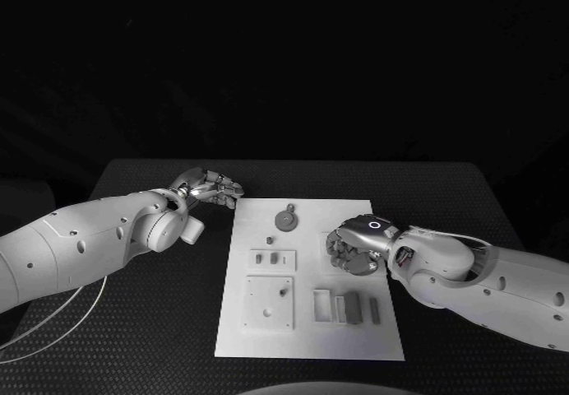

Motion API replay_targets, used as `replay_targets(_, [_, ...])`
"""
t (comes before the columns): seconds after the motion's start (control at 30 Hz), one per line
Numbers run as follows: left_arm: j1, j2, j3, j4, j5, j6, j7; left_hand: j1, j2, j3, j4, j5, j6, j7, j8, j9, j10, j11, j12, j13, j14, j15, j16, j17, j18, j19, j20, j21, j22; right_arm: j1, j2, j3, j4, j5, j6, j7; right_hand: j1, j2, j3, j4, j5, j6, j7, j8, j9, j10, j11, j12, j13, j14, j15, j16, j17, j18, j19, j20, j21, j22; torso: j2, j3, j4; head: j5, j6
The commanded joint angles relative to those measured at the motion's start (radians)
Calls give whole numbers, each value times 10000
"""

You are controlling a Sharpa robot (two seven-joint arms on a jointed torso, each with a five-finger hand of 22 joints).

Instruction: Assemble the parts on the task board

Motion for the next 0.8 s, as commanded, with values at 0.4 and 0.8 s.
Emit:
replay_targets(0.4, [11,133,8,-173,109,82,147,-46,15,-55,-26,-12,12,-37,38,-12,24,9,-14,17,62,28,-34,28,28,63,-9,-14,-22,80,409,171,512,771,-759,870,-21,56,32,-77,10,259,-171,67,282,73,-17,-2,57,69,-20,77,27,-19,75,-18,82,230,-33,-16,-3,90,40])
replay_targets(0.8, [10,338,8,-337,155,108,150,-39,20,-53,-29,-12,12,-37,39,-15,22,11,-20,17,62,28,-47,42,28,61,-9,-15,-27,-46,1714,-204,459,791,-610,1155,-32,125,80,-105,10,228,-159,36,290,29,-2,-38,96,27,-8,91,37,-19,17,-5,90,232,-3,-26,23,297,41])
